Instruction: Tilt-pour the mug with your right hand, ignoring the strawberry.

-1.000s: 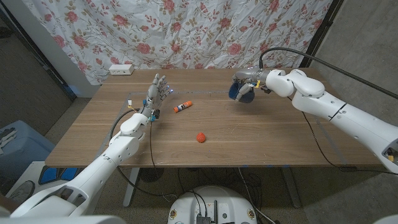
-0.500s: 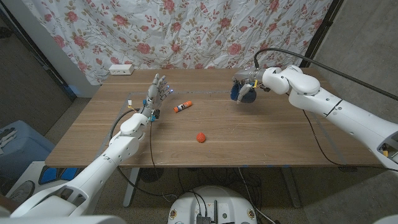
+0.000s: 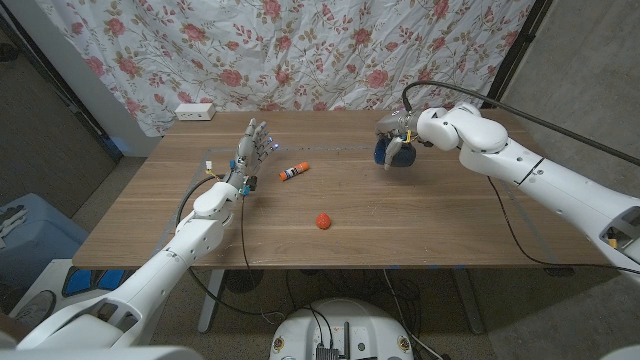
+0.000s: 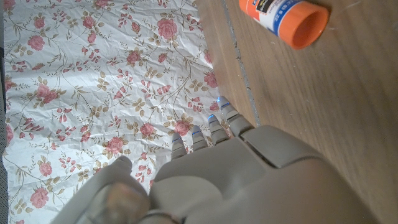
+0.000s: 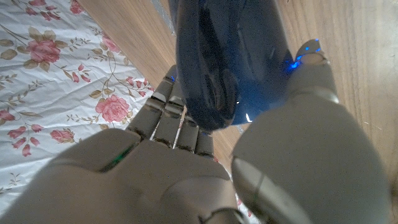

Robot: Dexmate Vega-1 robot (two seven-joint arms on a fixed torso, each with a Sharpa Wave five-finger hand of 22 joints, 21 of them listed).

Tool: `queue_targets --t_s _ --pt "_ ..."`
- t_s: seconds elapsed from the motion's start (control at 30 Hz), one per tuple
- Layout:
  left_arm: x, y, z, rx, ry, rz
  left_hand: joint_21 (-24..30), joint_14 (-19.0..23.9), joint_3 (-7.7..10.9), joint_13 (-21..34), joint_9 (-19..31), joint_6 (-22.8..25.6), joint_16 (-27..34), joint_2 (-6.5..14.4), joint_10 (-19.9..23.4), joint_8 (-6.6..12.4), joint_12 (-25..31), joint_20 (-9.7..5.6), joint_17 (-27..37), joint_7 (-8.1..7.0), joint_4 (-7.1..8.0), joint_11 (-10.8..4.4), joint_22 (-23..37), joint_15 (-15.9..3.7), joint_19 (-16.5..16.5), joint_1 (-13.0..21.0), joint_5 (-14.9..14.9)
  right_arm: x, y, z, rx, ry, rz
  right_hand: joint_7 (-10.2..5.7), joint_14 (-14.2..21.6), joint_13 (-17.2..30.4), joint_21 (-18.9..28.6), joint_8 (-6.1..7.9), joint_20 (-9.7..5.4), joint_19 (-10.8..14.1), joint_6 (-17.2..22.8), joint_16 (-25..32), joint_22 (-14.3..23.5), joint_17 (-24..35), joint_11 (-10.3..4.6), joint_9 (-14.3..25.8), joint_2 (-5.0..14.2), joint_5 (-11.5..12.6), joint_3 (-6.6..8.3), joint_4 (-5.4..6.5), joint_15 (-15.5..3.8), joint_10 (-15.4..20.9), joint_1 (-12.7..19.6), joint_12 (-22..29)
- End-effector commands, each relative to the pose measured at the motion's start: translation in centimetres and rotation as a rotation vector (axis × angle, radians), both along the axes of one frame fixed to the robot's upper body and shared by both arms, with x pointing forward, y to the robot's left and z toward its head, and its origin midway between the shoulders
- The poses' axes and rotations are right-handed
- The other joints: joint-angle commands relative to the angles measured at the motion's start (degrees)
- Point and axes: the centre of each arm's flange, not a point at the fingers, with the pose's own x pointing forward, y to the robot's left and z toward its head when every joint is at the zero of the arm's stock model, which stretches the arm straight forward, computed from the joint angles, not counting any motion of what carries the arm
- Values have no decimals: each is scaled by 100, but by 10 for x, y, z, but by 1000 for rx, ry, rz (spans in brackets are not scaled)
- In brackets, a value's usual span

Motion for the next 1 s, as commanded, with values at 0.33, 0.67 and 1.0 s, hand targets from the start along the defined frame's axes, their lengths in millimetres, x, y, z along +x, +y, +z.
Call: queue_targets --t_s 0.33,0.67,1.0 --pt "0 0 0 0 0 0 36 49 33 27 15 -12 30 679 -14 37 25 -1 30 -42 7 -34 19 -21 53 -18 24 5 6 -6 -99 -20 -49 -1089 357 49 -18 63 -419 5 1228 62 13 53 -977 30 1276 70 349 245 -1098 1109 1271 19" --pt "0 0 0 0 0 0 35 48 33 27 15 -9 30 680 -13 38 25 -2 30 -40 7 -52 19 -15 49 -18 24 7 5 -6 -47 0 -38 -1086 333 64 -12 79 -408 20 1261 33 13 59 -983 31 1285 78 328 278 -1070 1136 1228 13" --pt "0 0 0 0 0 0 35 49 33 27 15 -14 30 679 -13 36 25 -2 30 -38 7 -26 19 -23 50 -17 24 2 -2 -1 30 3 -16 -1085 342 70 -9 91 -401 32 1281 28 13 71 -993 32 1289 79 306 296 -1071 1168 1192 8"
